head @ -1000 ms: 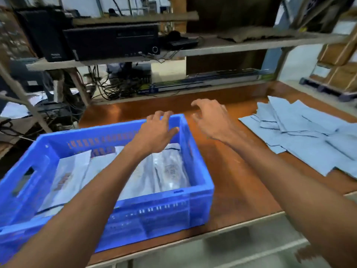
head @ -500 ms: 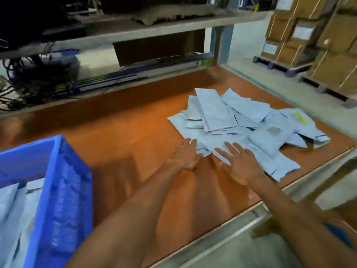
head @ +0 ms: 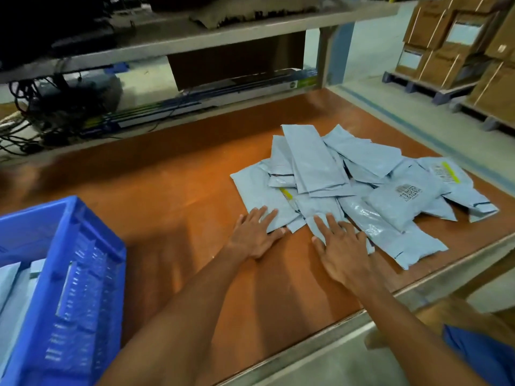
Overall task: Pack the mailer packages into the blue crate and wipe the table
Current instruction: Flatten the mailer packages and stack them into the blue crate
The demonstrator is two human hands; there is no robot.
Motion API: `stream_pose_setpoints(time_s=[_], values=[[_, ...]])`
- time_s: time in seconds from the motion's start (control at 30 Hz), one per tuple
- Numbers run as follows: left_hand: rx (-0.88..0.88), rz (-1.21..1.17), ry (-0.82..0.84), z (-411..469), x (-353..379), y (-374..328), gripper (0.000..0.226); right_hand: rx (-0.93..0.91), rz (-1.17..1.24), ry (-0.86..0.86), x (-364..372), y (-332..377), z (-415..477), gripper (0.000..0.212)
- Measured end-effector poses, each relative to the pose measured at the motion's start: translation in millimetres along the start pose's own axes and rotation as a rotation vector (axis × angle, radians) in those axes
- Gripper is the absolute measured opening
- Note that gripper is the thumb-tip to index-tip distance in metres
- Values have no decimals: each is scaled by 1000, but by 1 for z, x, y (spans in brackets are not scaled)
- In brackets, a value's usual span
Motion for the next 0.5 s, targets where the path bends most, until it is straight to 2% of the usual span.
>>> stream_pose_setpoints(time_s=[0.27, 0.37, 0.43, 0.5], values=[[-128, 4, -258, -156, 25, 27, 57, -220, 10, 43, 0, 78, -98, 56], [-186, -6, -368, -195, 30, 28, 47, -246, 48, 50, -4, 99, -113, 60], [-237, -22, -422, -193, 24, 30, 56, -256, 56, 38, -4, 106, -108, 67], [-302, -30, -330, -177, 20, 34, 70, -264, 40, 59, 3, 108, -98, 72]])
Point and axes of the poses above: each hand's wrist, its own z-axis towards the middle knuckle, its own x-axis out of the palm, y = z × x, the point moved 2 cm from there along z, towards the middle knuckle, and after that the axes turned 12 degrees about x, right-handed, at the moved point
